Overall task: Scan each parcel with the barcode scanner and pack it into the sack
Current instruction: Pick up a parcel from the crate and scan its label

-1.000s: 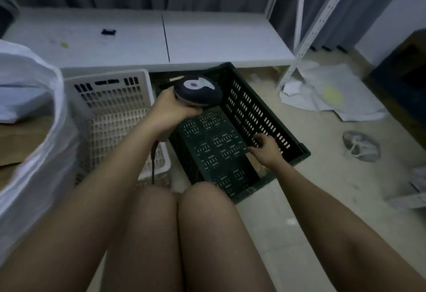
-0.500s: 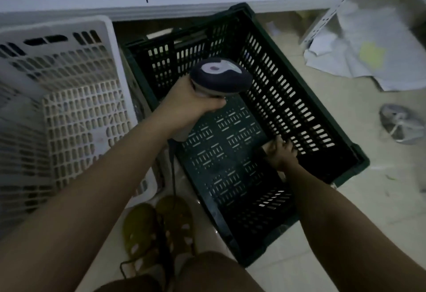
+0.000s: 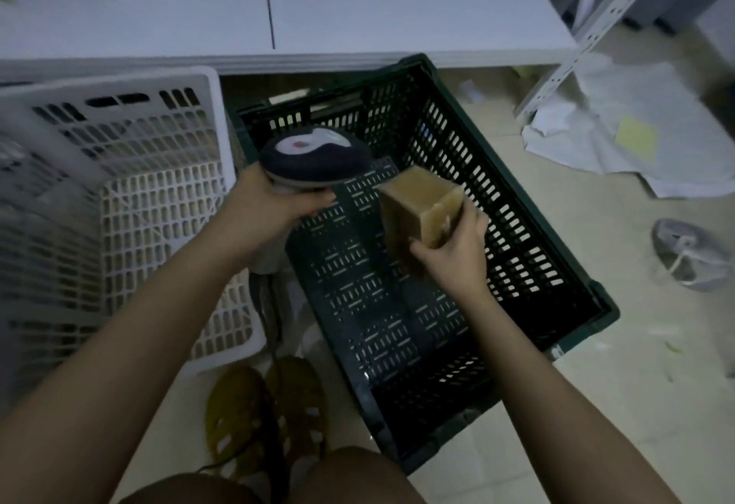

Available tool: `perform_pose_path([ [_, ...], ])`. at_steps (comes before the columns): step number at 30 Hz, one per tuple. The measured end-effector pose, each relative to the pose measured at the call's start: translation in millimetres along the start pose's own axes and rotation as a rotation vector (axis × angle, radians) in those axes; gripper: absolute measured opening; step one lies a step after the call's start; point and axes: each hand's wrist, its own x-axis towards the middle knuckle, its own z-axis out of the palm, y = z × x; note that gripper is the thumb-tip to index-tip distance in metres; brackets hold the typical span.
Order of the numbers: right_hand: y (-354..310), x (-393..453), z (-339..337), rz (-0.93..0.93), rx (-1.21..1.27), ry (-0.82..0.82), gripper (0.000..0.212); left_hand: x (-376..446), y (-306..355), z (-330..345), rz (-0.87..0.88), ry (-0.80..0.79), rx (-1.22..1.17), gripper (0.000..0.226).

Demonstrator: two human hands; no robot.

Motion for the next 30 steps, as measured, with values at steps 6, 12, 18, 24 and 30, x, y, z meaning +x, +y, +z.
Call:
perform_pose_path([
  [6,-110,-51,13,-0.590,-0.109,0.077,0.093,-61,10,-54,0.057,0.390,-0.041,0.033],
  [12,-126,-93,55,-0.767,-0.334,-0.122,0.079,-105,-26,-74,-0.007,0.541,-0.151,0.053],
  [18,-142,-104,54,-0.681,-0.096,-0.188,0.026,-98,-48,-78,-0.061,0.489,-0.206,0.050],
  [24,-149,-90,53,-0.056,0.131,-0.364,0.087,-88,-63,-84,-0.062,0.408,-0.197,0.057],
  [30,-138,-86,64,0.077,0.382,-0.502,0.063,-94,-67,-91,-0.033,0.380,-0.245,0.053],
])
